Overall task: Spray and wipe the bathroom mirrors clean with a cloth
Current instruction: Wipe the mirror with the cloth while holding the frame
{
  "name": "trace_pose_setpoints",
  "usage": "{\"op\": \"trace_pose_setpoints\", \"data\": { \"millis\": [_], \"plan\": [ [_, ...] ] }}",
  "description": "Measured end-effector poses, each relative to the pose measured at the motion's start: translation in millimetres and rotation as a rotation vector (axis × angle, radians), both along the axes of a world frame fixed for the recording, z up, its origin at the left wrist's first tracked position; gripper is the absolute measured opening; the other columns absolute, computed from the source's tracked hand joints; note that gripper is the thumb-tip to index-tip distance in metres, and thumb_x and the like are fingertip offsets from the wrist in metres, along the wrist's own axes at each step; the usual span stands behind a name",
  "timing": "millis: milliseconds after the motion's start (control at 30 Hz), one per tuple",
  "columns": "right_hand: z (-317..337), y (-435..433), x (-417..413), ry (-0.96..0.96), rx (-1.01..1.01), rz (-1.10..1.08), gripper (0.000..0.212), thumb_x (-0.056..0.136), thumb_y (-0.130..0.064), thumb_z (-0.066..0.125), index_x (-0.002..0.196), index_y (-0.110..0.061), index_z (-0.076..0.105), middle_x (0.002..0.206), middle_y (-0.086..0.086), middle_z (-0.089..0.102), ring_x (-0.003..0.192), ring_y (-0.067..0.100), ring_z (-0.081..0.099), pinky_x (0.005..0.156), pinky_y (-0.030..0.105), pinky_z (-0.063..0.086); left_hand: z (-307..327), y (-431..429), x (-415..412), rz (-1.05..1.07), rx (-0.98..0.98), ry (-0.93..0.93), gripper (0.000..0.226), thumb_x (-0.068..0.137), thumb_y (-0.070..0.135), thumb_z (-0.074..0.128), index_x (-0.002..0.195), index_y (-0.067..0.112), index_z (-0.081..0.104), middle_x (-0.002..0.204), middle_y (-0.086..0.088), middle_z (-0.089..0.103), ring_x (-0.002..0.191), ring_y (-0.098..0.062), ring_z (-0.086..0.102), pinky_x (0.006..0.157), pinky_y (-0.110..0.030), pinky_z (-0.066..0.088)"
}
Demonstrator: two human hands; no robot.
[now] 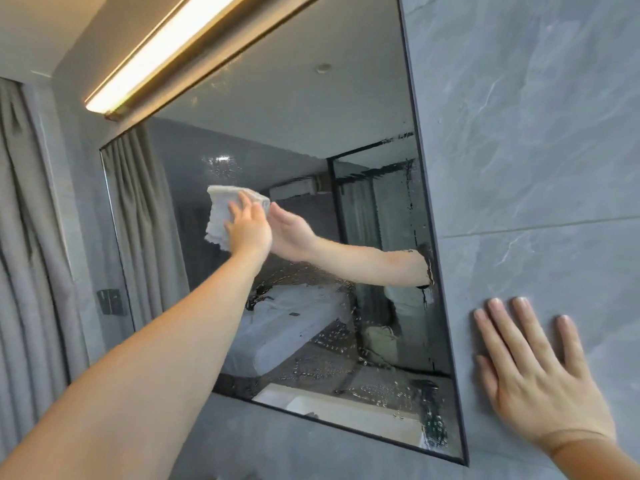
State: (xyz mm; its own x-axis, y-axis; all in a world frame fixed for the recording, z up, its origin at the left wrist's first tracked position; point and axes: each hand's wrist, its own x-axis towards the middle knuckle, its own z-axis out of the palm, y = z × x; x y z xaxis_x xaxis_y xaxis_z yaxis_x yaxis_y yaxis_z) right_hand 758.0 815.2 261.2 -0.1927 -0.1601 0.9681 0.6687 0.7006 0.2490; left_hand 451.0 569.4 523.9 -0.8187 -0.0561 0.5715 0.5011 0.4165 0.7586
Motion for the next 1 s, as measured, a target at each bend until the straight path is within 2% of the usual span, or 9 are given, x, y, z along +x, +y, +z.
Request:
{"op": "trace_pose_setpoints", "data": {
  "millis": [67, 167, 233, 333, 433, 567, 700, 867, 1000],
  "plan": [
    [-1.1, -1.5, 2.4, -0.009, -0.026, -0.008, 0.06, 0.099, -0.031, 0.05, 0.155, -0.007, 0.046, 0.164, 0.011, 0.04, 0.152, 0.032, 0.036, 0.117, 0.064, 0.033, -3.9, 26.7, 58.9, -0.159, -0.273, 0.427, 0.055, 0.11, 0.042, 0.019, 0.164, 0.032, 0.011, 0.172, -0.004, 0.004, 0.156, -0.039, 0.001, 0.125, -0.059, 0.013],
    [23.5, -19.4, 2.1, 0.02, -0.061, 0.073, 0.048, 0.096, -0.027, 0.051, 0.137, -0.008, 0.066, 0.148, 0.011, 0.059, 0.137, 0.033, 0.053, 0.109, 0.064, 0.037, -16.8, 49.3, 126.6, -0.34, -0.623, 0.959, 0.053, 0.11, 0.037, 0.026, 0.163, 0.032, 0.02, 0.172, 0.001, 0.006, 0.157, -0.034, -0.008, 0.128, -0.051, 0.002],
    [62.3, -38.7, -2.3, 0.067, -0.047, 0.153, 0.037, 0.098, -0.024, 0.049, 0.124, -0.012, 0.071, 0.134, 0.01, 0.065, 0.121, 0.033, 0.065, 0.105, 0.064, 0.037, -18.3, 53.6, 133.9, -0.393, -0.741, 1.104, 0.051, 0.11, 0.034, 0.031, 0.161, 0.032, 0.025, 0.171, 0.005, 0.011, 0.158, -0.03, -0.003, 0.128, -0.043, 0.001],
    [143.5, -50.2, -14.0, 0.185, 0.0, 0.194, 0.037, 0.1, -0.017, 0.049, 0.134, -0.011, 0.064, 0.142, 0.01, 0.061, 0.131, 0.032, 0.06, 0.115, 0.063, 0.027, -4.6, 46.7, 107.0, -0.34, -0.467, 0.922, 0.052, 0.111, 0.031, 0.031, 0.161, 0.038, 0.023, 0.17, 0.012, 0.009, 0.156, -0.026, 0.011, 0.125, -0.046, 0.022],
    [213.8, -34.9, -20.9, 0.164, -0.116, 0.187, 0.05, 0.099, -0.015, 0.041, 0.149, -0.007, 0.048, 0.16, 0.011, 0.044, 0.15, 0.032, 0.038, 0.124, 0.059, 0.009, 19.0, 23.1, 53.9, -0.131, -0.188, 0.476, 0.052, 0.112, 0.032, 0.023, 0.163, 0.033, 0.013, 0.172, 0.001, 0.005, 0.158, -0.025, 0.005, 0.126, -0.047, 0.02],
    [241.2, -15.4, -24.5, 0.095, -0.147, 0.126, 0.062, 0.096, -0.026, 0.036, 0.155, -0.007, 0.039, 0.167, 0.009, 0.033, 0.157, 0.03, 0.022, 0.125, 0.059, 0.001, 32.7, -31.9, -59.7, -0.057, 0.158, -0.08, 0.051, 0.108, 0.029, 0.025, 0.156, 0.015, 0.036, 0.155, -0.02, 0.042, 0.135, -0.042, 0.05, 0.111, -0.053, 0.043],
    [239.9, -13.7, -30.1, 0.133, -0.088, 0.118, 0.06, 0.096, -0.027, 0.039, 0.153, -0.007, 0.043, 0.165, 0.01, 0.036, 0.156, 0.033, 0.025, 0.125, 0.061, 0.003, 46.4, -41.2, -97.1, -0.151, 0.352, -0.166, 0.056, 0.1, 0.045, 0.03, 0.146, 0.02, 0.05, 0.146, -0.011, 0.056, 0.131, -0.035, 0.056, 0.106, -0.051, 0.05],
    [240.8, -14.6, -29.0, 0.132, -0.084, 0.126, 0.06, 0.097, -0.027, 0.037, 0.153, -0.006, 0.044, 0.165, 0.011, 0.037, 0.156, 0.033, 0.027, 0.125, 0.061, 0.004, 81.3, 37.2, 29.5, -0.061, -0.011, 0.426, 0.057, 0.108, 0.05, 0.014, 0.163, 0.035, 0.015, 0.172, 0.001, 0.008, 0.158, -0.034, 0.001, 0.127, -0.055, 0.003],
    [239.4, -16.6, -27.0, 0.123, -0.092, 0.12, 0.063, 0.096, -0.03, 0.039, 0.154, -0.007, 0.044, 0.165, 0.012, 0.037, 0.156, 0.034, 0.027, 0.125, 0.062, 0.006, 74.4, 88.2, 138.7, -0.332, -0.412, 1.063, 0.053, 0.109, 0.036, 0.024, 0.161, 0.031, 0.025, 0.171, 0.001, 0.013, 0.158, -0.034, -0.001, 0.128, -0.05, -0.002]
  ]
}}
